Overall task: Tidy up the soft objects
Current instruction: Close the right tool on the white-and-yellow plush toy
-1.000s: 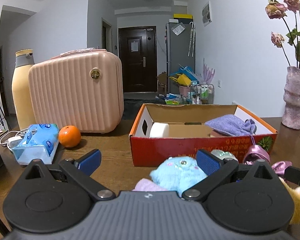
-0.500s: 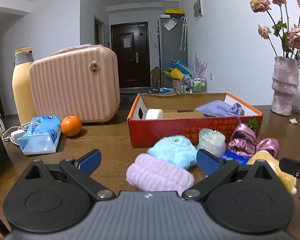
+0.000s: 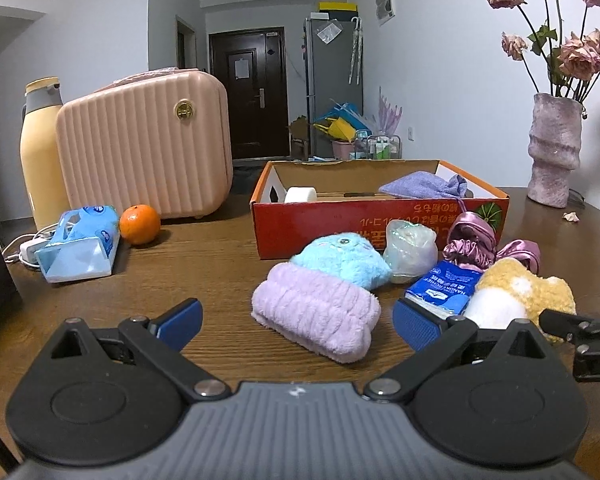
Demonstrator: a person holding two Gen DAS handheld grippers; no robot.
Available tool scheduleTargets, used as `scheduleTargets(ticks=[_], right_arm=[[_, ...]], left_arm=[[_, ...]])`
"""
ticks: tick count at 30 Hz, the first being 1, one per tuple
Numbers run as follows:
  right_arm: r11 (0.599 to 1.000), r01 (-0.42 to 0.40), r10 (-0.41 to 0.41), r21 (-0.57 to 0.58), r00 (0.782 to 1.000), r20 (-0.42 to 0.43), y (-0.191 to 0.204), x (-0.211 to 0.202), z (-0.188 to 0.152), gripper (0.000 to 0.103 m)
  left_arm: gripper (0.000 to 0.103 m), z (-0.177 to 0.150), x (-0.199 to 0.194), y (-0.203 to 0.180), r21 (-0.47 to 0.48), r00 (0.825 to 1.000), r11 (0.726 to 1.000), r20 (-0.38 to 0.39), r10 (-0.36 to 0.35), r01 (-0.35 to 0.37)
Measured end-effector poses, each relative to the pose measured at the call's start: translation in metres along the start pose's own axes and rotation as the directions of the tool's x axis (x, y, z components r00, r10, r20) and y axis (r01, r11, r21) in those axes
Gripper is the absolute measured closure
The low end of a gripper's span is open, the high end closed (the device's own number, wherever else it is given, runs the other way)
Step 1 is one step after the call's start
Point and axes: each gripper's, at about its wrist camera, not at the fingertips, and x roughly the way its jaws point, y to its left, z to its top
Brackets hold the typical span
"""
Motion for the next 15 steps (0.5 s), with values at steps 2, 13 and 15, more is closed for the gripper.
scheduleTargets(ticks=[2, 13, 15], right_arm=[[1.0, -0.003, 0.003, -0.021, 1.0, -0.017, 0.002, 0.005, -0.001, 0.0], [0.989, -0.099, 0.092, -0.112, 0.994, -0.063, 0.006, 0.028, 0.001, 0.018], [0.986, -0.129, 0.12, -0.106, 0.989, -0.082, 0.005, 0.031, 0.0, 0.03]], left_arm=[[0.0, 0.001, 0.001, 0.0, -0.002, 1.0, 1.0, -0.003, 0.003, -0.003], [0.0, 0.0, 0.003, 0.001, -0.008, 1.0, 1.0, -0.015, 0.005, -0.005], [0.0, 0.0, 0.004, 0.002, -0.01, 1.0, 1.0, -0.017, 0.005, -0.005]])
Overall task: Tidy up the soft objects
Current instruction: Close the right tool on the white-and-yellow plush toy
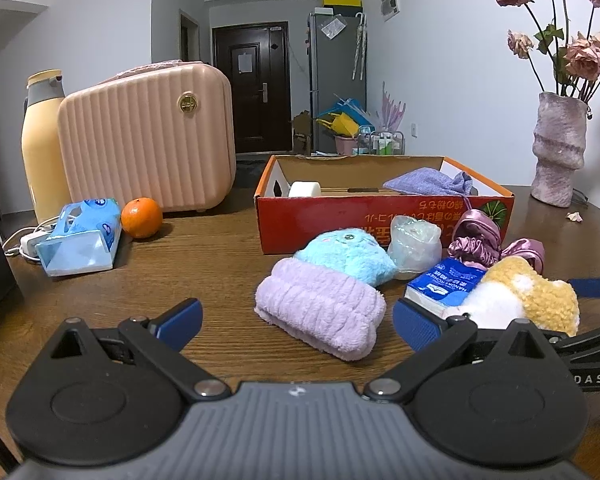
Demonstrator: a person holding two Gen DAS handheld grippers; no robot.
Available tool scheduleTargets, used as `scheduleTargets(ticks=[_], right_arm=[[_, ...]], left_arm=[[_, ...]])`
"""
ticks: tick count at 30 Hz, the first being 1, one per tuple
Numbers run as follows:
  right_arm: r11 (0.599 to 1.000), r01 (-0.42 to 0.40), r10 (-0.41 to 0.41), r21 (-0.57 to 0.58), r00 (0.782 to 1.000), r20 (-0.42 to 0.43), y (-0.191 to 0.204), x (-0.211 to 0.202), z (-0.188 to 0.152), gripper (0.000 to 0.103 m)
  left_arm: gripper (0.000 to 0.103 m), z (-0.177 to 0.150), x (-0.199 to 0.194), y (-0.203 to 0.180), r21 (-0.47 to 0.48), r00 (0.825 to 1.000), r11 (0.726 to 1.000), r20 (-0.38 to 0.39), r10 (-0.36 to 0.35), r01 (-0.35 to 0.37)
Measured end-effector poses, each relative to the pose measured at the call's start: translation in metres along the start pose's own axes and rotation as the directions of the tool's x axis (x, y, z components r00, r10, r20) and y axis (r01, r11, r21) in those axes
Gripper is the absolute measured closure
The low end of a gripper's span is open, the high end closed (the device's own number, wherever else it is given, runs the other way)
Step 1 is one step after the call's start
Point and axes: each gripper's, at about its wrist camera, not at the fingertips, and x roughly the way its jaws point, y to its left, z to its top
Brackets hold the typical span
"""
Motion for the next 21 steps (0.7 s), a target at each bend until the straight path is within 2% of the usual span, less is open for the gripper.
scheduleTargets(ticks=[1, 4, 12, 21], right_arm=[[1.0, -0.017, 0.017, 0.001, 1.0, -0.008, 0.0, 0.001, -0.001, 0.042], [1.0, -0.018, 0.018, -0.017, 1.0, -0.012, 0.004, 0.001, -0.003, 0.048], [1.0, -0.014, 0.014, -0.014, 1.0, 0.002, 0.006, -0.005, -0.005, 0.055], [0.999, -0.001, -0.003, 0.049, 0.996, 0.087, 0.001, -0.025, -0.009, 0.056]], left_arm=[[0.0, 0.0, 0.0, 0.0, -0.002, 1.0, 1.0, 0.0, -0.001, 0.001], [0.0, 0.001, 0.0, 0.001, -0.003, 1.0, 1.0, -0.001, -0.002, 0.002], [0.0, 0.001, 0.0, 0.001, -0.004, 1.0, 1.0, -0.002, -0.004, 0.004], [0.0, 0.001, 0.002, 0.003, -0.012, 1.0, 1.0, -0.009, -0.007, 0.006]])
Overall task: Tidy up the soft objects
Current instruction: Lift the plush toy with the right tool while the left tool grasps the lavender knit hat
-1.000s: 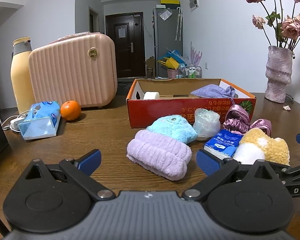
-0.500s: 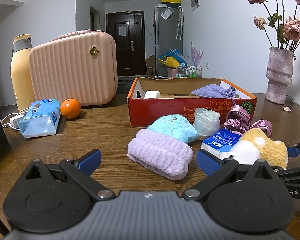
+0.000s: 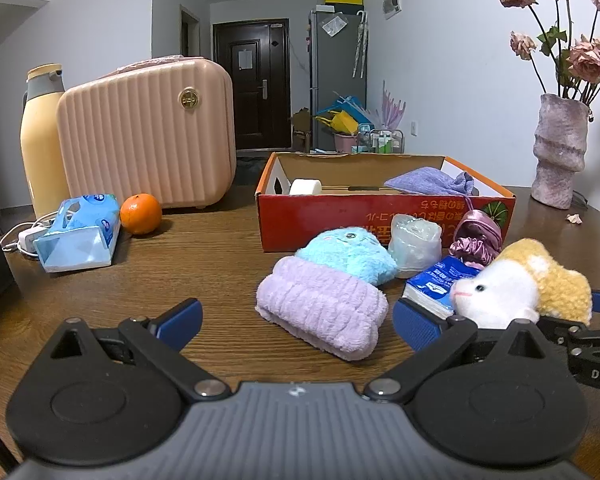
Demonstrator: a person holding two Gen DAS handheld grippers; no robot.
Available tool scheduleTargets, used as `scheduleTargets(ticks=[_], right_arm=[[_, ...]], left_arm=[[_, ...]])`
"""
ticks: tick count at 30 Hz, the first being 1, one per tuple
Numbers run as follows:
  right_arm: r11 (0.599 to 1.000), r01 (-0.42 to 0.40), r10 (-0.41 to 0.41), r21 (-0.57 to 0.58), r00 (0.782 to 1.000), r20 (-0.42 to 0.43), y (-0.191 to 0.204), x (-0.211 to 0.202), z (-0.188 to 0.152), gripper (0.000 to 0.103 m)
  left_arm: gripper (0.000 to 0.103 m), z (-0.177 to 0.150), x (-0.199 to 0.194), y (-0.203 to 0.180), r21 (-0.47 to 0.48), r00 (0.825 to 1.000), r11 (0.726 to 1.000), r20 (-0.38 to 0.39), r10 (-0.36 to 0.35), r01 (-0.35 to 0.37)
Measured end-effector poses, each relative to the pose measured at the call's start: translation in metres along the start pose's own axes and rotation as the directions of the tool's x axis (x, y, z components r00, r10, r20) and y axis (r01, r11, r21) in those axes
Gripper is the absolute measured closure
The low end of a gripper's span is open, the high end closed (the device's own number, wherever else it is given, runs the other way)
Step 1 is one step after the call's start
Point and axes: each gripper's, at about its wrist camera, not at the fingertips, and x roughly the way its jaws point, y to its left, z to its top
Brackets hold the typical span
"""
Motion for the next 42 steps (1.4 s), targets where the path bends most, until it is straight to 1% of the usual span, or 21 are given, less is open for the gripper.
scheduleTargets(ticks=[8, 12, 18, 20, 26, 30, 38, 42], right_arm=[[0.994, 0.057, -0.063, 0.092, 0.996, 0.064, -0.012, -0.017, 0.0, 0.056], [0.988, 0.087, -0.098, 0.131, 0.992, 0.083, -0.019, -0.022, -0.001, 0.056], [0.973, 0.14, -0.158, 0.183, 0.984, 0.088, -0.029, -0.025, -0.001, 0.056], [0.968, 0.155, -0.174, 0.196, 0.981, 0.084, -0.032, -0.024, -0.001, 0.056], [0.957, 0.192, -0.212, 0.218, 0.975, 0.072, -0.036, -0.022, 0.0, 0.056], [0.947, 0.218, -0.24, 0.237, 0.968, 0.07, -0.039, -0.021, 0.0, 0.056], [0.934, 0.246, -0.272, 0.259, 0.96, 0.068, -0.041, -0.02, 0.0, 0.056], [0.93, 0.256, -0.281, 0.263, 0.957, 0.066, -0.041, -0.019, 0.0, 0.056]], left_arm=[[0.0, 0.001, 0.002, 0.003, -0.005, 1.0, 1.0, -0.006, -0.012, 0.012], [0.0, 0.0, 0.006, 0.0, 0.016, 1.0, 1.0, -0.012, -0.021, 0.021], [0.0, -0.001, 0.011, -0.004, 0.061, 1.0, 0.998, 0.017, -0.013, 0.012], [0.0, 0.0, 0.016, -0.004, 0.071, 1.0, 0.997, 0.014, -0.013, 0.012], [0.0, 0.002, 0.032, -0.007, 0.094, 0.999, 0.995, -0.014, -0.033, 0.034], [0.0, 0.005, 0.043, -0.008, 0.087, 0.998, 0.994, -0.044, -0.055, 0.059], [0.0, 0.007, 0.066, -0.012, 0.111, 0.995, 0.993, -0.096, -0.036, 0.046], [0.0, 0.008, 0.076, -0.009, 0.093, 0.991, 0.994, -0.126, -0.048, 0.06]])
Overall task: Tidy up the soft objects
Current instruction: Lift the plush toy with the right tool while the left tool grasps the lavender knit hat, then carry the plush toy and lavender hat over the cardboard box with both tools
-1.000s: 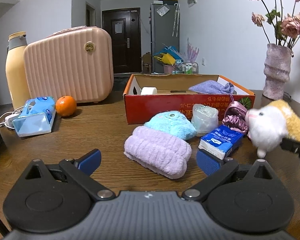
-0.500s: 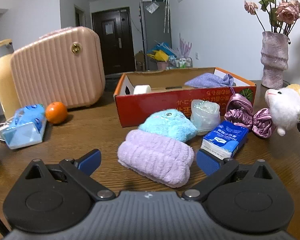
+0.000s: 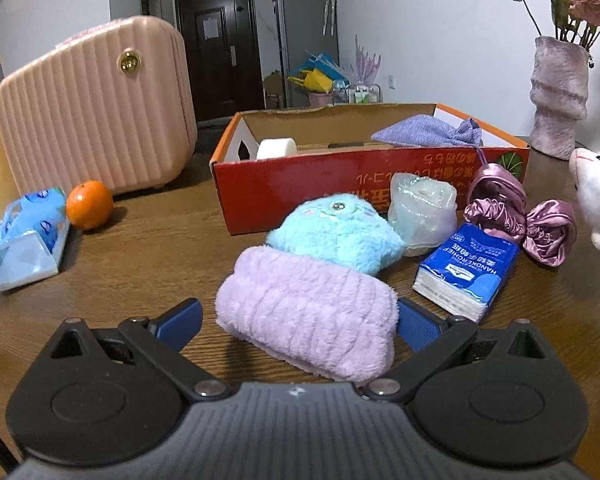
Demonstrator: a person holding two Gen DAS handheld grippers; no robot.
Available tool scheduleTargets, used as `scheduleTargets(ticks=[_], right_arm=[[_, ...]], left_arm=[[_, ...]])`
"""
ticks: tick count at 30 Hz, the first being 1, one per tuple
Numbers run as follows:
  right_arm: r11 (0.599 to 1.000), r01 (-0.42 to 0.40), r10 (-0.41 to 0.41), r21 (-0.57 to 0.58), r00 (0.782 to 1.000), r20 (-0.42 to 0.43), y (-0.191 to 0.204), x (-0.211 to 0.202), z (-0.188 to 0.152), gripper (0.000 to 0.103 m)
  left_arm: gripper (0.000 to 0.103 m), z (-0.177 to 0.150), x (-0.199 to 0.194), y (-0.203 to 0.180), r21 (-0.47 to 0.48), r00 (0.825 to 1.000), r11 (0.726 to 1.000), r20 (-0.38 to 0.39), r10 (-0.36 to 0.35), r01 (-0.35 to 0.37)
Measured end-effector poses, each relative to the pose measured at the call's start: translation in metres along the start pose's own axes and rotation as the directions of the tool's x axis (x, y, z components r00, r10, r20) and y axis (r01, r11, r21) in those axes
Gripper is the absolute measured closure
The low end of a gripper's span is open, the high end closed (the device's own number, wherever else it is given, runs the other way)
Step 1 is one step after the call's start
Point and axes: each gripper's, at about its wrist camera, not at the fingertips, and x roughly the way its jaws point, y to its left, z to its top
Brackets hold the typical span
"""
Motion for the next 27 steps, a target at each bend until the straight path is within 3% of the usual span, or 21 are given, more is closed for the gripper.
scheduleTargets(ticks=[6, 17, 19, 27], right_arm=[[1.0, 0.003, -0.003, -0.001, 1.0, -0.001, 0.0, 0.001, 0.0, 0.056], [1.0, -0.001, 0.001, -0.003, 1.0, 0.006, 0.003, 0.0, 0.0, 0.056], [1.0, -0.003, 0.003, -0.004, 1.0, 0.007, 0.004, -0.001, 0.0, 0.056], [1.0, -0.014, 0.014, -0.012, 1.0, 0.02, 0.01, -0.005, 0.0, 0.056]], left_arm=[[0.003, 0.0, 0.006, 0.007, -0.045, 0.999, 0.998, -0.024, -0.04, 0.039], [0.048, -0.001, 0.002, 0.009, -0.069, 0.997, 0.994, -0.011, -0.08, 0.079], [0.068, -0.001, -0.001, 0.008, -0.061, 0.997, 0.995, 0.003, -0.076, 0.076], [0.08, -0.003, -0.017, 0.001, -0.014, 0.996, 0.999, 0.079, -0.041, 0.042]])
